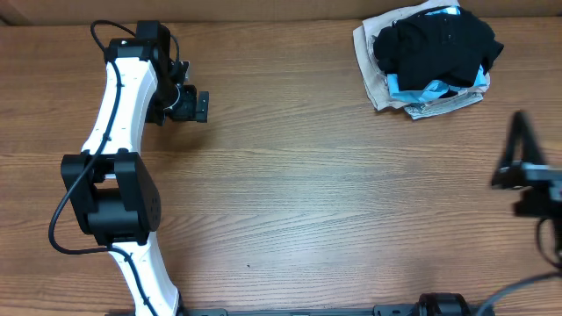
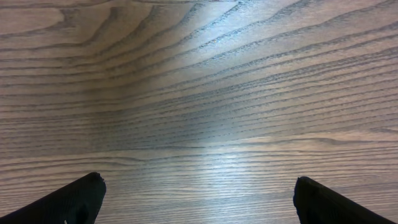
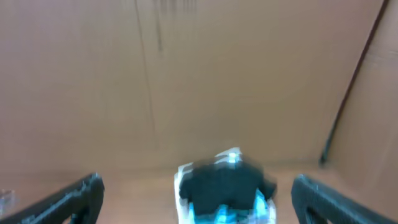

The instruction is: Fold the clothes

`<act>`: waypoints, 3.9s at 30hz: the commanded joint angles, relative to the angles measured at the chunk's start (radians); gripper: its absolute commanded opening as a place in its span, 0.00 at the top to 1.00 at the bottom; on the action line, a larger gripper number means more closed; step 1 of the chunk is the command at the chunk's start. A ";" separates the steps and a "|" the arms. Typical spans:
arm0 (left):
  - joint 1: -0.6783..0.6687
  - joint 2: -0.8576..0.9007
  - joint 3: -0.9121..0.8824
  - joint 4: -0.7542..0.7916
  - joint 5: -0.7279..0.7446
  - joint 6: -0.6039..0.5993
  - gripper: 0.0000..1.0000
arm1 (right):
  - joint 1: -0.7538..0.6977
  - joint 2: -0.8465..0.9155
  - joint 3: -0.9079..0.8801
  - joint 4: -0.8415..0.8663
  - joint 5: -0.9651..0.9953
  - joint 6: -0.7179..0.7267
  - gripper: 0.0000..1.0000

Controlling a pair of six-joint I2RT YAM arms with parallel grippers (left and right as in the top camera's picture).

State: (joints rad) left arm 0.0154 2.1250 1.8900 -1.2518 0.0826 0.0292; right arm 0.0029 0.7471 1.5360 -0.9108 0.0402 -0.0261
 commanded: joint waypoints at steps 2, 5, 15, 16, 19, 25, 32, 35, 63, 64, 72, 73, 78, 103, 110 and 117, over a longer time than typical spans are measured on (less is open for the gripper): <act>0.003 -0.005 -0.005 0.002 0.014 0.016 0.00 | 0.008 -0.084 -0.169 0.019 0.003 0.000 0.00; 0.003 -0.005 -0.004 0.002 0.015 0.016 0.00 | 0.012 -0.198 -0.430 0.241 0.002 0.001 0.00; 0.003 -0.005 -0.004 0.002 0.015 0.016 0.00 | 0.043 -0.534 -1.086 0.691 -0.096 0.001 0.00; 0.003 -0.005 -0.004 0.002 0.015 0.016 0.00 | 0.043 -0.558 -1.130 0.716 -0.099 0.001 0.00; 0.003 -0.005 -0.004 0.002 0.015 0.016 0.00 | 0.043 -0.635 -1.271 0.806 -0.098 0.001 0.00; 0.003 -0.005 -0.004 0.002 0.015 0.016 0.00 | 0.043 -0.746 -1.447 0.920 -0.114 0.002 0.00; 0.003 -0.005 -0.004 0.002 0.015 0.016 0.00 | 0.043 -0.745 -1.531 0.945 -0.154 0.004 0.00; 0.003 -0.005 -0.004 0.002 0.015 0.016 0.00 | 0.043 -0.745 -1.529 0.886 -0.154 0.004 0.00; 0.004 -0.012 -0.004 0.002 0.014 0.016 0.00 | 0.043 -0.742 -1.528 0.838 -0.154 0.004 0.00; -0.001 -0.021 -0.004 0.002 0.014 0.016 0.00 | 0.043 -0.742 -1.528 0.838 -0.154 0.004 0.00; -0.114 -0.240 -0.004 0.005 0.014 0.016 0.00 | 0.043 -0.742 -1.528 0.838 -0.154 0.004 0.00; -0.133 -0.275 -0.004 0.005 0.014 0.016 0.01 | 0.043 -0.742 -1.528 0.838 -0.154 0.004 0.00; -0.252 -0.493 -0.004 0.009 0.007 0.024 0.00 | 0.043 -0.742 -1.528 0.838 -0.154 0.004 0.00; -0.026 -1.577 -0.805 0.649 0.032 0.053 0.00 | 0.043 -0.742 -1.528 0.838 -0.154 0.004 0.00; -0.005 -1.849 -1.347 1.004 0.121 0.025 0.00 | 0.043 -0.742 -1.528 0.838 -0.154 0.004 0.00; 0.008 -2.018 -1.734 1.324 0.125 -0.079 0.00 | 0.043 -0.742 -1.528 0.838 -0.154 0.004 0.00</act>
State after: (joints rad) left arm 0.0154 0.1654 0.2470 0.0257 0.1844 0.0071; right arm 0.0402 0.0128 0.0185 -0.0765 -0.1081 -0.0261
